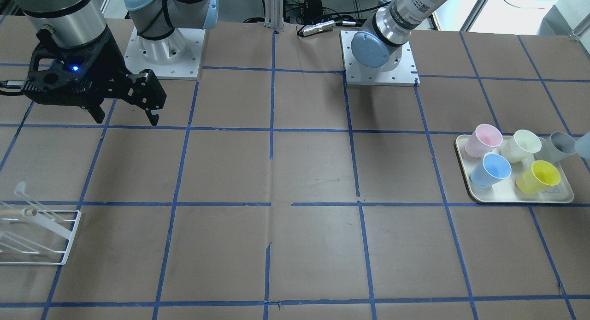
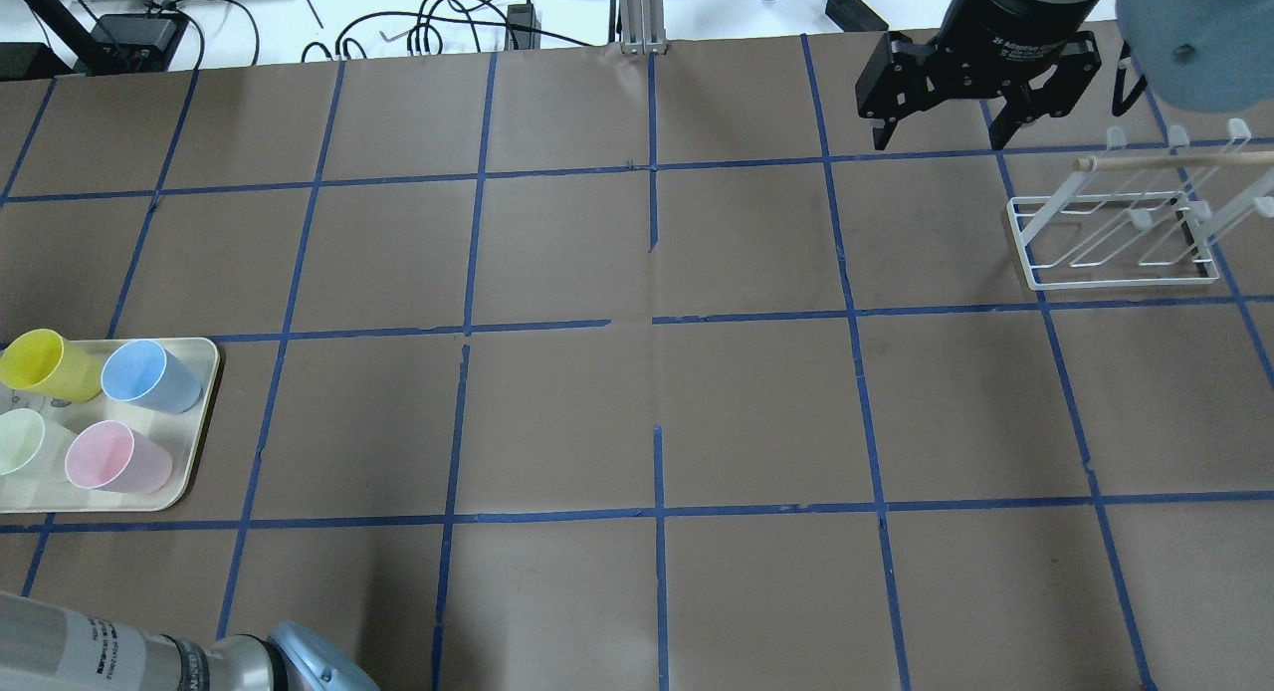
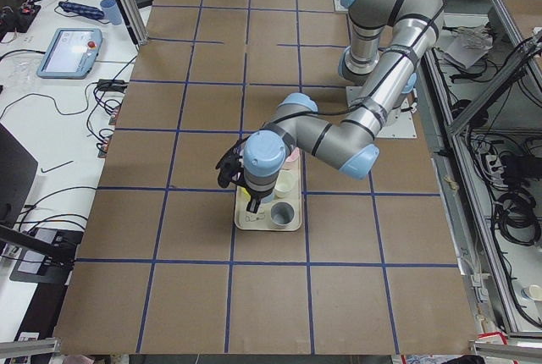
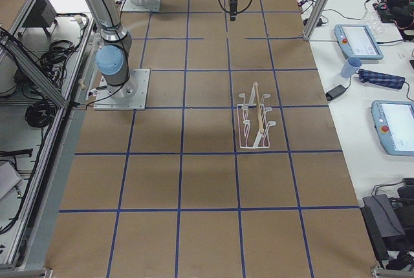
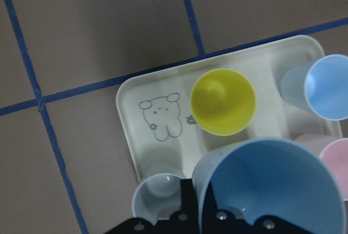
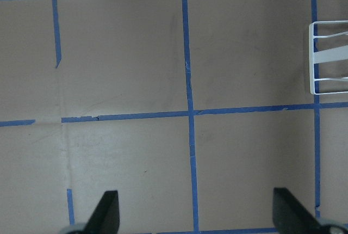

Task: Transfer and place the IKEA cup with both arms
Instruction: 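Release the cup on the tray and hold the left gripper low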

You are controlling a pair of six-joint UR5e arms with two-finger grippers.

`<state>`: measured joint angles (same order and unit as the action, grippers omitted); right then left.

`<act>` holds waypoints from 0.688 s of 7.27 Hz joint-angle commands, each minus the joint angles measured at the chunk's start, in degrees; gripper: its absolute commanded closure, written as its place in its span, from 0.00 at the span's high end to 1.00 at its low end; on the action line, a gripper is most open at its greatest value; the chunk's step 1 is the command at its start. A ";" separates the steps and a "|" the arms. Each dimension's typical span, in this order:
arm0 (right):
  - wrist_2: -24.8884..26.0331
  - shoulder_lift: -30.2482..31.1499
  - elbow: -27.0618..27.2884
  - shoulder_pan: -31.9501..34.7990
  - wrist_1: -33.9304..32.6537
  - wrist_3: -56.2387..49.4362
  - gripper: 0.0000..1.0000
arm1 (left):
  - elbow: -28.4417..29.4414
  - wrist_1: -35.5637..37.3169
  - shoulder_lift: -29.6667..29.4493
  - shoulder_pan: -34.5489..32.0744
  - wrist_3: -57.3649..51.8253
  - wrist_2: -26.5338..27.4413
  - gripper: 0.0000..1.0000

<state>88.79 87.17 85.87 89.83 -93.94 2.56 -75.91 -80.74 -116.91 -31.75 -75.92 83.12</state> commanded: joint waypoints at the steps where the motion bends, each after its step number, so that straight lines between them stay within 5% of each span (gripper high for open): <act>1: -0.02 0.01 0.00 -0.01 -0.02 -0.01 1.00 | 5.49 0.06 -8.21 0.73 -2.83 -2.25 0.00; 5: -0.03 0.02 0.00 -0.01 -0.02 -0.01 1.00 | 6.12 -1.00 -11.84 0.38 -2.92 -4.89 0.00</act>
<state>88.78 87.25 85.87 89.85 -93.96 2.55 -69.67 -81.46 -127.89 -31.30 -78.81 78.43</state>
